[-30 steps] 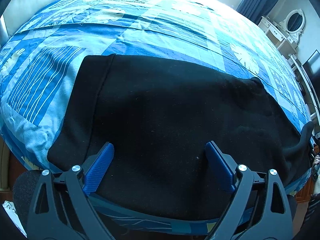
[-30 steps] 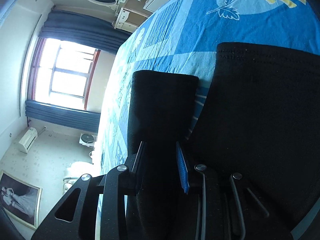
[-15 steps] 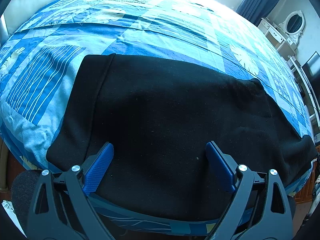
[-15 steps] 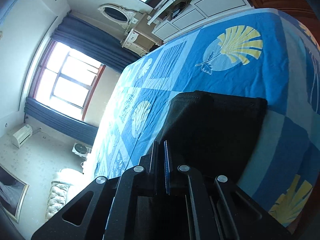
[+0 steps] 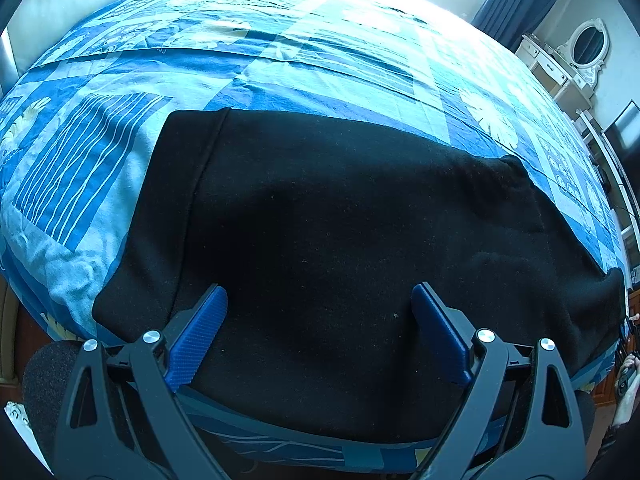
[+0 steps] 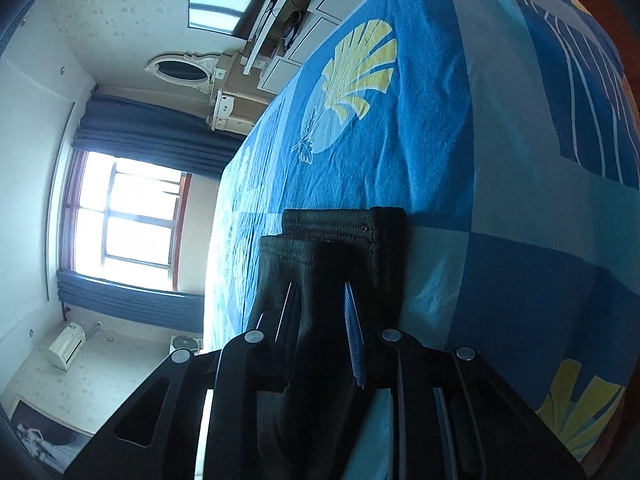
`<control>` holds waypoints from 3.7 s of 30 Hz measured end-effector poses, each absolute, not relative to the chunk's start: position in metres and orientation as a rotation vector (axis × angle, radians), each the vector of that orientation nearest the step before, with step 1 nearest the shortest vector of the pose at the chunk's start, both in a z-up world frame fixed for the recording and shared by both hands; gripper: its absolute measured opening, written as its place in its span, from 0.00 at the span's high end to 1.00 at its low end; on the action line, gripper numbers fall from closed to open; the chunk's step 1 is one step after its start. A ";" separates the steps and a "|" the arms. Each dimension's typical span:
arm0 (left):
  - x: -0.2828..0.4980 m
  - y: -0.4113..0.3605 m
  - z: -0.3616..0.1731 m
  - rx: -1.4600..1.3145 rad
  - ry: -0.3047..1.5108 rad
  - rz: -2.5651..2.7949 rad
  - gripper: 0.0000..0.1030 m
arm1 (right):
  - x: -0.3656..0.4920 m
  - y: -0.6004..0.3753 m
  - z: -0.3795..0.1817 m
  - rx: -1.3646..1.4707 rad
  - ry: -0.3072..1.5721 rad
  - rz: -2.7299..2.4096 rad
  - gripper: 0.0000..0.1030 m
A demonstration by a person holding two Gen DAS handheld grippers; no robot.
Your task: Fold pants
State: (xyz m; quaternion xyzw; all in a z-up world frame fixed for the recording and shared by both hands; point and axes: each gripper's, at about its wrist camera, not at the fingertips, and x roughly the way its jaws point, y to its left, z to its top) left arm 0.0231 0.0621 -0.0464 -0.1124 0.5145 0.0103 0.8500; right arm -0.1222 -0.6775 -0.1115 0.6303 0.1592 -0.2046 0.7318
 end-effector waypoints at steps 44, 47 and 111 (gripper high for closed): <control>0.025 0.055 -0.050 -0.197 1.078 0.046 0.04 | -0.078 -0.709 -0.027 0.876 0.631 -0.446 0.54; 0.025 0.053 -0.050 -0.191 1.079 0.060 0.04 | -0.025 -0.708 -0.034 0.793 0.749 -0.398 0.48; 0.005 0.055 -0.044 -0.108 1.037 -0.007 0.02 | -0.011 -0.575 0.045 0.821 0.755 0.144 0.78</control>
